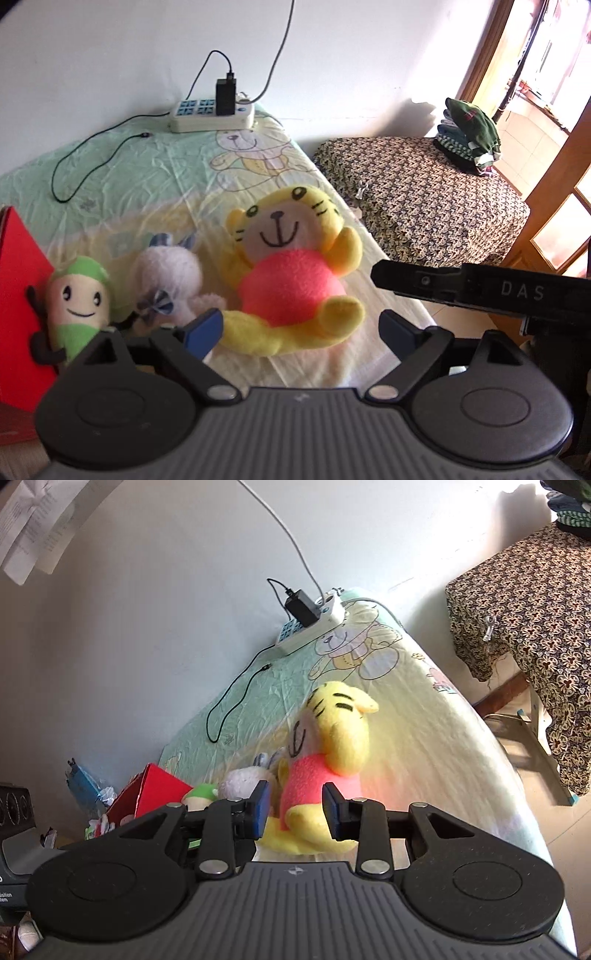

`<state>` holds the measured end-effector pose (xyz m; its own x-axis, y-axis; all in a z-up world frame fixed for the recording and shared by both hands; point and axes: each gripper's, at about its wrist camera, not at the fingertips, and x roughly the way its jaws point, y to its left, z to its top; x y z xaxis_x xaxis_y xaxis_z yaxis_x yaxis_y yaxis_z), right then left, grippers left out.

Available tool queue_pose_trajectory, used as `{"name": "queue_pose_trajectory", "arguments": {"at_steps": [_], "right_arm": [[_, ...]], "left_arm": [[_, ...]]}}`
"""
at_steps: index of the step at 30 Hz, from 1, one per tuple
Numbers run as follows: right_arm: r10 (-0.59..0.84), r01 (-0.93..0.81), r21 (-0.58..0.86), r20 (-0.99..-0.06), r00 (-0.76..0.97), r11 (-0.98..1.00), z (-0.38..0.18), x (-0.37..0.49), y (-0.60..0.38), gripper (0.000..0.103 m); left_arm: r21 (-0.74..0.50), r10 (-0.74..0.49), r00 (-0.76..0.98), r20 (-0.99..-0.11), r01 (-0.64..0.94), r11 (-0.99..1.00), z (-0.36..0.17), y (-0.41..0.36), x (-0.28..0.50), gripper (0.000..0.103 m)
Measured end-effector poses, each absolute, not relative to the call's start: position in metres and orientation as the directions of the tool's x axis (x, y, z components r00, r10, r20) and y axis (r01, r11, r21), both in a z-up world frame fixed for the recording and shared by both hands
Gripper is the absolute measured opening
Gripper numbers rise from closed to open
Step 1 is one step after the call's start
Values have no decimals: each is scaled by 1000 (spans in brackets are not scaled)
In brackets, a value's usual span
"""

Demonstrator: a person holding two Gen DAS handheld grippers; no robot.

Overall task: Organize objects
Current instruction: 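Close the right gripper on the yellow tiger plush's red shirt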

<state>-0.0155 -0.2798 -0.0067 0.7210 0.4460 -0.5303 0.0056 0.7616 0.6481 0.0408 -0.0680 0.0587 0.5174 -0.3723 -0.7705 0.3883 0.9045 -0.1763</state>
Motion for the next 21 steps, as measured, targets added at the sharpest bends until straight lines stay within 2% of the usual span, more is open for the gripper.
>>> {"name": "queue_pose_trajectory", "arguments": {"at_steps": [2, 7, 9, 21], "right_arm": [[438, 35, 661, -536, 722, 750, -12, -10, -288, 44], [436, 83, 686, -546, 715, 722, -27, 8, -301, 47], [451, 89, 693, -555, 699, 715, -34, 17, -302, 52], [529, 122, 745, -568, 630, 656, -66, 59, -298, 55]], "left_arm": [[-192, -394, 507, -767, 404, 894, 54, -74, 49, 95], [-219, -403, 465, -788, 400, 890, 36, -82, 73, 95], [-228, -403, 442, -802, 397, 889, 28, -85, 83, 96], [-264, -414, 372, -831, 390, 882, -7, -92, 118, 94]]}}
